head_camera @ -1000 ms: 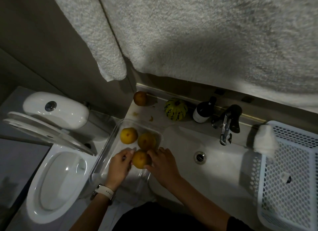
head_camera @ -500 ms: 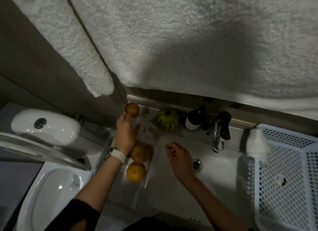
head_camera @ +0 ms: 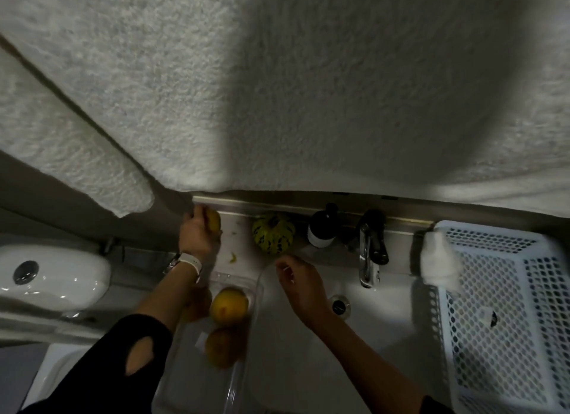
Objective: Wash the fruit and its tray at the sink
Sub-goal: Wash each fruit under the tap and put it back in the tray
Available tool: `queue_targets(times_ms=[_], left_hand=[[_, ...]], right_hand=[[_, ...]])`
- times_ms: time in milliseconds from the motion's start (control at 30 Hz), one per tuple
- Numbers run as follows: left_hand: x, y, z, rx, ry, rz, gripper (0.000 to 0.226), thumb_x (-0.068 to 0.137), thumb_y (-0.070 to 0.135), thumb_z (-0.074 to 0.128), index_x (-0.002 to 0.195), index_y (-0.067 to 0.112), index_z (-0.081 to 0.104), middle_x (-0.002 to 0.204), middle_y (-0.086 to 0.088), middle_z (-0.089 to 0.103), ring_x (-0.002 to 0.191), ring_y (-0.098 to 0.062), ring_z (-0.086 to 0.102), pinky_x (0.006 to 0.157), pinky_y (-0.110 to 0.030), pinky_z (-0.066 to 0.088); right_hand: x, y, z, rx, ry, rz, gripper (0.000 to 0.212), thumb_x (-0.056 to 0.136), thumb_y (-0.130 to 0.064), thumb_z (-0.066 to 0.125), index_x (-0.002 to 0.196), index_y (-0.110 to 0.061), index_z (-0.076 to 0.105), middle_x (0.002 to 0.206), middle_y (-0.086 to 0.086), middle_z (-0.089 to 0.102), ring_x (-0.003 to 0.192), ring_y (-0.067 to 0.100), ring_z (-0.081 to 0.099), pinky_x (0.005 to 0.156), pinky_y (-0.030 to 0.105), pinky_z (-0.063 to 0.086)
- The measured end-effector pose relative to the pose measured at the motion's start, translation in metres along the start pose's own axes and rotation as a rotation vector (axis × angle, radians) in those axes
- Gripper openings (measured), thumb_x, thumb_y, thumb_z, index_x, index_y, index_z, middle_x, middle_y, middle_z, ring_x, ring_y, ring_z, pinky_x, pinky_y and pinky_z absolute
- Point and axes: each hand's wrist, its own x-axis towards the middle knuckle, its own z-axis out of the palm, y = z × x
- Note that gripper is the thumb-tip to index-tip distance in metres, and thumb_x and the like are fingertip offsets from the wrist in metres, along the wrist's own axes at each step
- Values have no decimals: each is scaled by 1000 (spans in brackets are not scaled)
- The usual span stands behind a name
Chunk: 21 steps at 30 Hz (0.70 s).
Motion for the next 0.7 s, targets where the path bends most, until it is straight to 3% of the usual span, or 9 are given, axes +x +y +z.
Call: queue_targets(times_ms=[167, 267, 400, 500, 567, 700], left_hand=[[-30, 4, -7, -253, 63, 55, 56, 74, 14, 82, 122, 14, 53, 114, -9, 63, 104, -27, 60, 88, -39, 50], [-58, 15, -14, -445, 27, -45, 56, 70, 22, 86, 116, 28, 53, 107, 5, 60, 97, -12, 57, 81, -24, 47], [-94, 35, -8, -607, -129, -131, 50, 77, 4, 78, 118, 15, 53, 114, -12, 59, 104, -28, 58, 87, -42, 52], [-125, 51, 15, -862, -328, -219, 49, 79, -4, 71, 124, 2, 53, 116, -22, 62, 101, -31, 64, 78, -36, 57], [-142, 59, 39, -1008, -442, -287, 53, 82, -4, 66, 132, -1, 48, 124, -30, 57, 105, -41, 62, 84, -45, 56], [-158, 85, 90, -1147, -626, -459, 39, 93, 1, 54, 130, 0, 43, 116, -27, 58, 92, -39, 66, 72, -42, 57]], right_hand=[[-4, -3, -10, 50, 46, -25, 21, 92, -17, 54, 108, -24, 66, 102, -1, 68, 90, 14, 64, 77, 37, 53], [-13, -7, -24, 77, 96, -85, 22, 92, -17, 54, 109, -21, 66, 100, 0, 69, 89, 15, 64, 77, 38, 53], [-25, -7, -49, 167, 185, -96, 21, 91, -12, 57, 108, -22, 67, 94, 0, 69, 85, 12, 64, 77, 33, 53], [-34, -3, -71, 191, 280, -113, 18, 93, -16, 60, 102, -31, 64, 87, -8, 67, 81, 3, 62, 71, 21, 51], [-39, 1, -85, 170, 350, -126, 18, 92, -19, 62, 99, -36, 58, 85, -12, 64, 80, 2, 61, 69, 16, 49], [-49, 11, -104, 107, 462, -89, 29, 89, -14, 66, 106, -30, 50, 78, -16, 60, 73, 3, 60, 62, 18, 49]])
